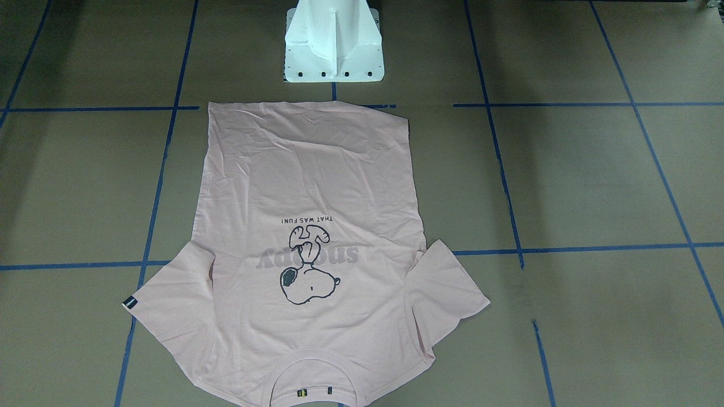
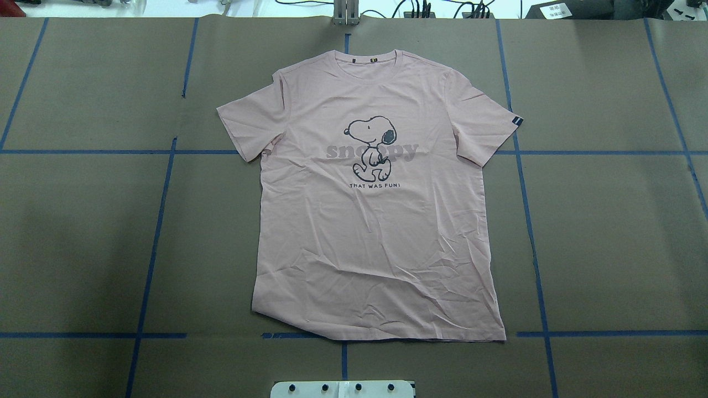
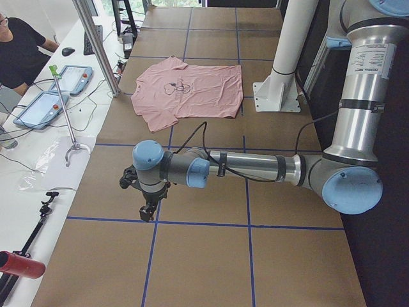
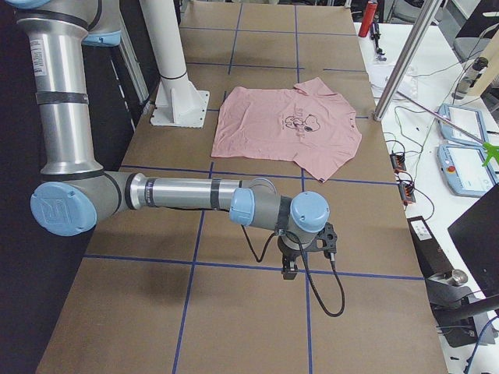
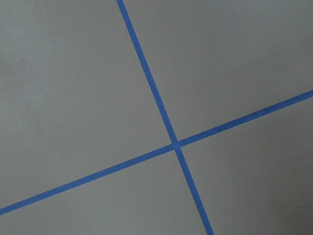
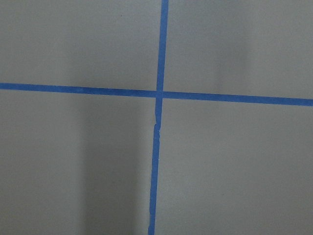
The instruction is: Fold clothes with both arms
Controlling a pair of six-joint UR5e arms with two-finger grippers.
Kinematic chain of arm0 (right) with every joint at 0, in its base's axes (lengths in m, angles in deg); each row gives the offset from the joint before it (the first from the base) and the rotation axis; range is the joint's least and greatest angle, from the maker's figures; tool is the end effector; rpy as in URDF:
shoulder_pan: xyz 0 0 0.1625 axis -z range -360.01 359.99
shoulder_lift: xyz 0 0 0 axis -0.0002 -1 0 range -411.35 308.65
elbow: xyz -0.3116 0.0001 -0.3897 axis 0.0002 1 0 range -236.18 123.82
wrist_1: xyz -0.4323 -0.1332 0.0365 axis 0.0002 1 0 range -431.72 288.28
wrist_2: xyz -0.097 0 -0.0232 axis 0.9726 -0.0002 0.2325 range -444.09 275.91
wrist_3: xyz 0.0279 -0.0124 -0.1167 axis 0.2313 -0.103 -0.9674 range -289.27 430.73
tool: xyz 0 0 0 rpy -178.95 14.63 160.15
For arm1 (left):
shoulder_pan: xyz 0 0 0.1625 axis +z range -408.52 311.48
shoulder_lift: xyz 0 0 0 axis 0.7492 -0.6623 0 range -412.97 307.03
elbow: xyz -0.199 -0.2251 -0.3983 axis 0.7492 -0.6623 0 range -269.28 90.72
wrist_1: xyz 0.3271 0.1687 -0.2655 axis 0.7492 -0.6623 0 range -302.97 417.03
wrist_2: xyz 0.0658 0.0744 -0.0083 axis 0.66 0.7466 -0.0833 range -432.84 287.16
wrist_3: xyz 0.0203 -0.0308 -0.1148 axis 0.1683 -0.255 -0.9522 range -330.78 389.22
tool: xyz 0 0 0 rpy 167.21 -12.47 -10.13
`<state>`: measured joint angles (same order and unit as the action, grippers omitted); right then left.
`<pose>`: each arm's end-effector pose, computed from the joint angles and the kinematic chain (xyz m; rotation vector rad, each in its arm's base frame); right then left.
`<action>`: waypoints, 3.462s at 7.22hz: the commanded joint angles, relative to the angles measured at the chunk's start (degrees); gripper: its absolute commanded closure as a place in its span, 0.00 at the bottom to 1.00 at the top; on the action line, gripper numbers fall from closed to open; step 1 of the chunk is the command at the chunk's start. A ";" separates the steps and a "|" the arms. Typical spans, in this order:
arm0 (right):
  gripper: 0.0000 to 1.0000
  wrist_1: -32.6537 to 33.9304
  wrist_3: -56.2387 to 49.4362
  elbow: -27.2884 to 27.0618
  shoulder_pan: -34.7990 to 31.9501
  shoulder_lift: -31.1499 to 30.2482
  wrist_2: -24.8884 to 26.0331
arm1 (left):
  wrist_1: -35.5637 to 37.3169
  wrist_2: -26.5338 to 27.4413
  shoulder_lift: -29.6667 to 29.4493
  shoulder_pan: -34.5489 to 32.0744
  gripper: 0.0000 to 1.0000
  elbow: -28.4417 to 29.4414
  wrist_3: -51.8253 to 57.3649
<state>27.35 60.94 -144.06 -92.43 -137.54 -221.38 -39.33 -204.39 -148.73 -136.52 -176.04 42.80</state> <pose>0.0680 -0.5528 0.7415 -0.0333 -0.8325 -0.0679 -0.0325 -0.5973 0.7137 0.2213 0.7081 0.3156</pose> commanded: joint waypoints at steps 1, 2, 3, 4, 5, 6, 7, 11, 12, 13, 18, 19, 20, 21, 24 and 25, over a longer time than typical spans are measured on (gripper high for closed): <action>0.00 -0.01 0.12 -0.11 0.57 0.93 0.00 | -0.14 0.14 0.57 -0.06 0.00 0.37 0.05; 0.00 -0.80 0.21 -0.89 1.88 2.42 0.00 | 0.21 0.49 0.14 -0.06 0.00 -0.68 -0.21; 0.00 -3.42 0.38 -0.72 4.59 4.44 0.09 | 0.13 0.32 -1.52 -0.06 0.00 -0.69 -0.21; 0.00 -6.14 5.17 -0.72 6.71 6.63 0.09 | 0.13 -0.20 -5.54 0.02 0.00 -0.95 -0.48; 0.00 -7.82 13.40 -0.11 10.64 9.70 0.18 | -0.57 -0.38 -7.92 0.55 0.00 -1.65 -0.39; 0.00 -10.53 21.74 0.07 15.64 12.77 0.35 | -4.49 -0.38 -9.17 4.21 0.00 -2.00 -1.43; 0.00 -15.26 30.96 1.98 21.00 16.37 1.05 | -8.88 -0.38 -9.35 6.94 0.00 -2.09 -7.36; 0.00 -35.69 39.75 23.77 29.99 29.40 9.62 | -14.37 1.90 -14.63 14.61 0.00 -0.95 -25.70; 0.00 -35.70 40.11 24.32 32.19 30.03 12.19 | -14.37 1.90 -14.63 14.53 0.00 -0.95 -25.79; 0.00 -36.39 40.20 25.89 33.00 30.99 12.30 | -14.37 1.90 -14.72 14.53 0.00 -1.13 -25.79; 0.04 -37.28 43.80 27.40 35.47 30.21 12.39 | -14.37 1.82 -15.07 14.53 0.00 -2.53 -30.54; 0.20 -37.11 43.80 27.40 35.47 30.21 12.39 | -14.37 1.82 -15.07 14.44 0.00 -3.06 -30.62; 0.37 -37.02 43.80 27.58 35.47 30.21 12.39 | -14.29 1.73 -15.07 14.44 0.00 -3.41 -30.71; 0.61 -36.93 43.80 27.75 35.56 30.21 12.39 | -14.37 1.64 -14.98 14.44 0.00 -3.50 -31.41; 1.00 -37.19 43.80 27.58 35.56 30.73 12.31 | -14.37 1.73 -15.07 14.53 0.00 -3.06 -31.42; 1.00 -37.28 43.89 27.41 35.47 30.91 12.30 | -14.37 1.73 -15.07 14.53 0.00 -2.98 -31.42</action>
<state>-9.80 104.76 -116.47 -56.85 -106.87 -209.04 -53.71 -202.69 -163.76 -122.01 -179.18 11.39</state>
